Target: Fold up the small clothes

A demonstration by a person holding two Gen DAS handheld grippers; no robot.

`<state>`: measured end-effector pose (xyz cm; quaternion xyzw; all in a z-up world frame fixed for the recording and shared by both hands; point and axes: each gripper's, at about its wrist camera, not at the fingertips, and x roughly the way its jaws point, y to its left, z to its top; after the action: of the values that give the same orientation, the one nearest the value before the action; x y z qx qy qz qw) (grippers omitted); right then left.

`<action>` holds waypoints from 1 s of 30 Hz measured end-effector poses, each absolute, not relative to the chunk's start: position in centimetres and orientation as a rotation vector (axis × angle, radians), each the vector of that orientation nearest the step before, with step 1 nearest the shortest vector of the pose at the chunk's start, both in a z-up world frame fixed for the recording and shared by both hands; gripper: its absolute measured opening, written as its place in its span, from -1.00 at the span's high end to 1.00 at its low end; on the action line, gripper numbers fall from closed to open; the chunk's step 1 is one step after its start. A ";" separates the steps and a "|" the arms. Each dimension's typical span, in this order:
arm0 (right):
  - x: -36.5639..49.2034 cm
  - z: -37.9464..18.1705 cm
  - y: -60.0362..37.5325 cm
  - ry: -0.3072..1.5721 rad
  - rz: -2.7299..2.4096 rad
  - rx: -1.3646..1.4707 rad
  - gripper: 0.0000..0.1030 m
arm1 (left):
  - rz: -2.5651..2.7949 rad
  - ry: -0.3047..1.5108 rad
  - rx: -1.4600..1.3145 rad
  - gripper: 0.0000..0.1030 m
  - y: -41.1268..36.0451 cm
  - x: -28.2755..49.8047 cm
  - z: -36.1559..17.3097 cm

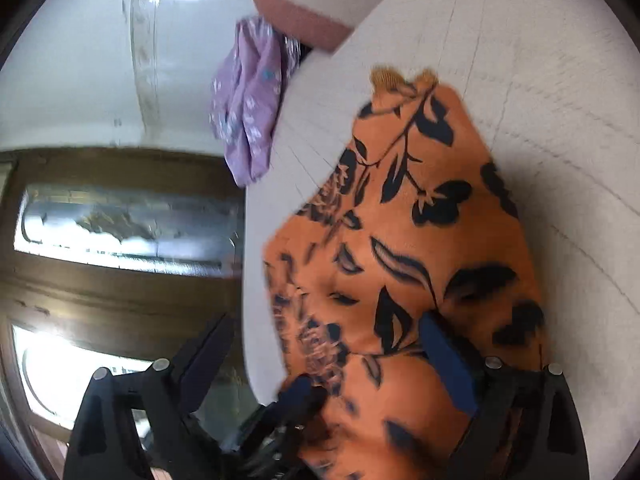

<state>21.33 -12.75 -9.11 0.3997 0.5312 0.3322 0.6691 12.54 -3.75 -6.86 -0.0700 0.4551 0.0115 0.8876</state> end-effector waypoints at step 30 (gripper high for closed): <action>6.5 -9.1 -20.6 1.049 0.661 0.689 -0.91 | -0.036 0.926 -0.399 -0.41 3.7 9.7 -6.0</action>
<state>6.47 -20.57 -9.12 0.3163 0.4817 0.3036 0.7588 9.67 3.68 -5.99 -0.1910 0.4435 -0.0170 0.8755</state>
